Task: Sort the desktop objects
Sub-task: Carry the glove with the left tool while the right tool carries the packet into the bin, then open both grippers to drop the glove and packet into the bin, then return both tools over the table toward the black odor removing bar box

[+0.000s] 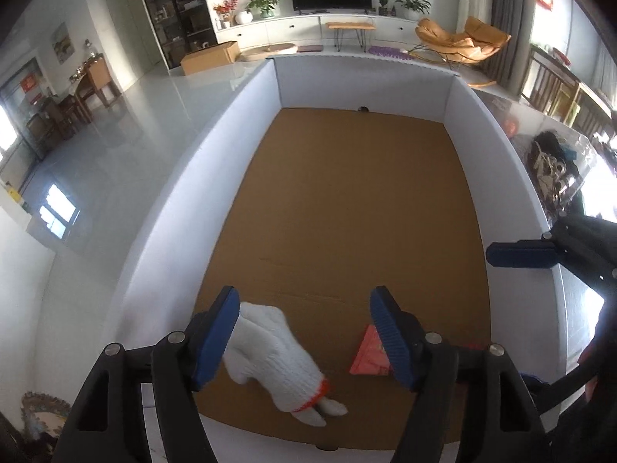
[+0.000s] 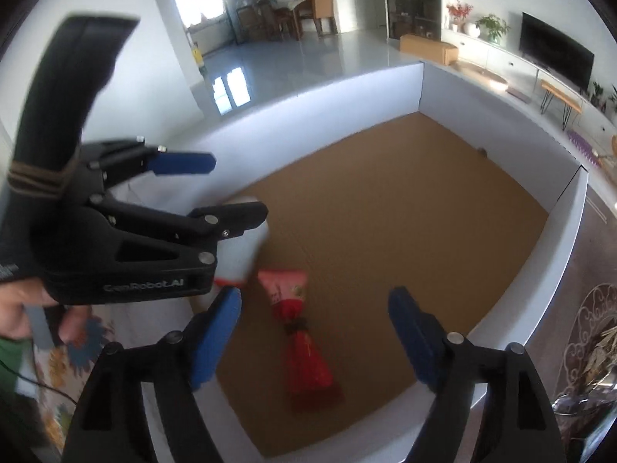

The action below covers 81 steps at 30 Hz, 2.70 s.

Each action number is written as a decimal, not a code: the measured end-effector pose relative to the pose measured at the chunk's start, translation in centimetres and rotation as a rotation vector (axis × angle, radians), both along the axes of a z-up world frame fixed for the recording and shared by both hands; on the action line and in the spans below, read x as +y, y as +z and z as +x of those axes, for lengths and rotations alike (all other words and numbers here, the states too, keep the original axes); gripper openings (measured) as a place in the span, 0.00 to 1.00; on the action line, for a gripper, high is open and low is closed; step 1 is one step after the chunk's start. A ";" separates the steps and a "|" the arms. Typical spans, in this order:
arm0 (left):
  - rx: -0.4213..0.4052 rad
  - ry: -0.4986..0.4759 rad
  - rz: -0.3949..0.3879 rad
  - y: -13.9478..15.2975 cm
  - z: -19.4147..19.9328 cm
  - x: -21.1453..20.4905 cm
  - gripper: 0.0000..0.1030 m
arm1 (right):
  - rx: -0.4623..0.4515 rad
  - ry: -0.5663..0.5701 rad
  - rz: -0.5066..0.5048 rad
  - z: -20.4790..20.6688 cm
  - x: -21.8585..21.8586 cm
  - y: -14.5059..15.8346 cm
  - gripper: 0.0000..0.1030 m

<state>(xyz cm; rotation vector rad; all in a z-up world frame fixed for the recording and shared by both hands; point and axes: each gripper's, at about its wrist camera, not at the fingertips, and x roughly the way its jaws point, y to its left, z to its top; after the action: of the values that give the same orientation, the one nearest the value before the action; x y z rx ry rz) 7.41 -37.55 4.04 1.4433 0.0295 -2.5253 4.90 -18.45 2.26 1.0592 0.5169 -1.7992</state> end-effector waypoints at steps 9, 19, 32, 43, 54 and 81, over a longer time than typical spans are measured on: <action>-0.017 -0.088 -0.033 -1.4 0.0 2.3 0.68 | 0.092 0.039 0.088 0.5 1.6 -1.0 0.77; 0.003 -0.098 0.034 -1.1 0.4 5.0 0.68 | 0.089 0.047 0.077 0.3 5.5 0.5 0.76; 0.273 0.108 0.357 2.8 3.8 0.7 0.98 | 0.149 -0.063 -0.197 -0.6 12.3 4.8 1.00; 0.374 -0.089 0.278 9.1 5.5 12.0 0.98 | 0.164 -0.431 -0.265 0.7 32.3 0.4 1.00; 0.168 -0.462 0.319 6.6 2.7 32.2 0.99 | 0.077 -0.808 -0.263 -1.4 47.6 -4.5 1.00; 0.006 -0.409 0.096 -7.9 -8.5 35.3 1.00 | 0.141 -0.913 -0.037 -2.1 48.3 -7.0 1.00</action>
<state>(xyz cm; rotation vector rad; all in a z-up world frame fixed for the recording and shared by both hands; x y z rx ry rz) -1.05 -2.28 -3.86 1.6190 -0.1618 -2.8841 2.80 29.86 -4.73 1.2532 0.0524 -2.6723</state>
